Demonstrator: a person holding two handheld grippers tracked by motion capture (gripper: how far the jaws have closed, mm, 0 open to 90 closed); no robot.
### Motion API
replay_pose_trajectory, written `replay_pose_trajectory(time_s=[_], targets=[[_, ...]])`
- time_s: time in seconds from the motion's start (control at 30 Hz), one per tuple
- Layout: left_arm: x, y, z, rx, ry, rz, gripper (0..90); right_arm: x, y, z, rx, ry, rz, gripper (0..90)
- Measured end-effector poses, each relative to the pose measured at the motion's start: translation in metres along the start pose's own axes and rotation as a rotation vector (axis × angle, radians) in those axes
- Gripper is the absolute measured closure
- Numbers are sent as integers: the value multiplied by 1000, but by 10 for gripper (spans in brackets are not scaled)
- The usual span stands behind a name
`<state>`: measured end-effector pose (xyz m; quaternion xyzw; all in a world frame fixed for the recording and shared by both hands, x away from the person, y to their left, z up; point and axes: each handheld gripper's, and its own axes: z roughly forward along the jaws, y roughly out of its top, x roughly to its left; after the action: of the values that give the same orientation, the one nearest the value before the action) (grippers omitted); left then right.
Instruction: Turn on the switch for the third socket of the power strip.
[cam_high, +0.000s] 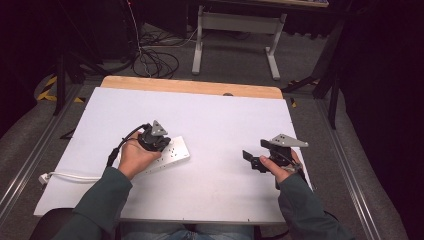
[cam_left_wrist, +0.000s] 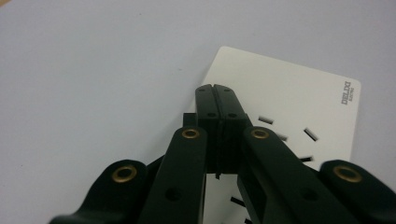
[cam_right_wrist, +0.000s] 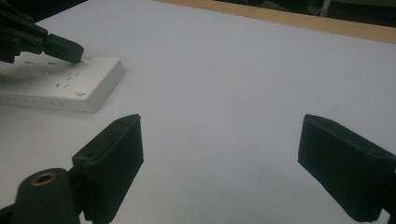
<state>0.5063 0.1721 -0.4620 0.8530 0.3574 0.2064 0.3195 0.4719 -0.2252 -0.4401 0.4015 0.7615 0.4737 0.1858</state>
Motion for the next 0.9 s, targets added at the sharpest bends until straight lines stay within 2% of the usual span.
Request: replay_pose_trajectory(time_s=[0.17, 0.23, 0.33, 0.47, 0.6, 0.63, 0.67, 0.7, 0.8, 0.9], targets=[[-2, 0, 0, 4, -6, -4, 900, -1, 0, -1, -3, -3, -1, 146], [-3, 0, 0, 23, 18, 19, 900, 0, 0, -1, -3, -4, 2, 146], [-1, -1, 0, 18, 18, -3, 900, 0, 0, -1, -2, -6, 3, 146], [-1, -1, -1, 20, 23, 9, 900, 0, 0, -1, -3, -4, 1, 146], [0, -2, -1, 16, 21, -5, 900, -1, 0, 0, -2, -4, 0, 146], [1, -1, -3, -10, 26, -14, 900, -1, 0, 0, -3, -4, -1, 146], [1, -1, -3, -10, 26, -14, 900, -1, 0, 0, -3, -4, -1, 146], [2, 1, -6, -32, 26, -24, 900, -1, 0, -1, -5, -2, 3, 146], [9, 2, -20, -112, 28, -81, 900, -1, 0, 0, -3, -1, 3, 146], [13, 1, -27, -131, 33, -94, 900, 0, 0, 0, -4, -1, 1, 146]])
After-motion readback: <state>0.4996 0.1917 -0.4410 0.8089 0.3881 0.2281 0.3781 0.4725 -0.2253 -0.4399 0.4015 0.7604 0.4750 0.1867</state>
